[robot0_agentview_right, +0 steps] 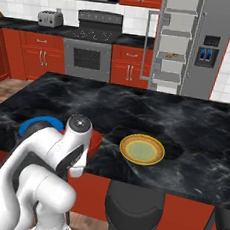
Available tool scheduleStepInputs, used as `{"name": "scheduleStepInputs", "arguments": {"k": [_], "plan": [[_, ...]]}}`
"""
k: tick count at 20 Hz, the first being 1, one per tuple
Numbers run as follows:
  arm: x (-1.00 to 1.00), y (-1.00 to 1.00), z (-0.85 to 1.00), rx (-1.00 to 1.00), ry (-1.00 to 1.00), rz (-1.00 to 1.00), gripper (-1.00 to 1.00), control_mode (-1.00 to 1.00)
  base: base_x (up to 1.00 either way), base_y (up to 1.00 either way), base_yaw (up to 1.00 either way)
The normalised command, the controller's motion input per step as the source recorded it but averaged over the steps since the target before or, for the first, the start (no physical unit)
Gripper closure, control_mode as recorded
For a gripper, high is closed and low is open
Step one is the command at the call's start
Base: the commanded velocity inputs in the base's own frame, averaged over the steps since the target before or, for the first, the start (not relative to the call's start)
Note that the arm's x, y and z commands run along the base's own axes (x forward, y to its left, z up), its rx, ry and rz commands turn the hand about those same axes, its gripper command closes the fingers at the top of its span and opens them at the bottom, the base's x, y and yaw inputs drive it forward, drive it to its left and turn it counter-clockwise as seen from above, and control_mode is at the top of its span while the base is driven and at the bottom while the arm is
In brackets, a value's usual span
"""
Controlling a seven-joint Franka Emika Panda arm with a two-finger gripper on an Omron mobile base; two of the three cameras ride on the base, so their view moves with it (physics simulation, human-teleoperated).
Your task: Pick the chicken drumstick and bell pepper from their plates and place them in the bowl. Then put the bowl in the fridge.
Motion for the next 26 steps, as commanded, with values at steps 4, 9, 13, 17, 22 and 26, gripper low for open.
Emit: {"name": "scheduleStepInputs", "arguments": {"k": [4,9,13,17,22,26], "plan": [[-0.44,0.0,0.38,0.24,-0.05,-0.07,1.0,-1.0,0.0,0.0,0.0],[-0.29,0.0,0.24,0.11,-0.01,-0.11,1.0,-1.0,0.0,0.0,0.0],[-0.06,0.01,0.02,0.0,-0.09,-0.11,1.0,-1.0,0.0,0.0,0.0],[0.0,0.02,-0.01,0.0,-0.03,-0.11,1.0,-1.0,0.0,0.0,0.0],[0.01,0.0,0.0,0.0,-0.01,-0.01,1.0,-1.0,0.0,0.0,0.0],[0.0,0.0,0.0,0.0,0.0,0.0,1.0,-1.0,0.0,0.0,0.0]]}}
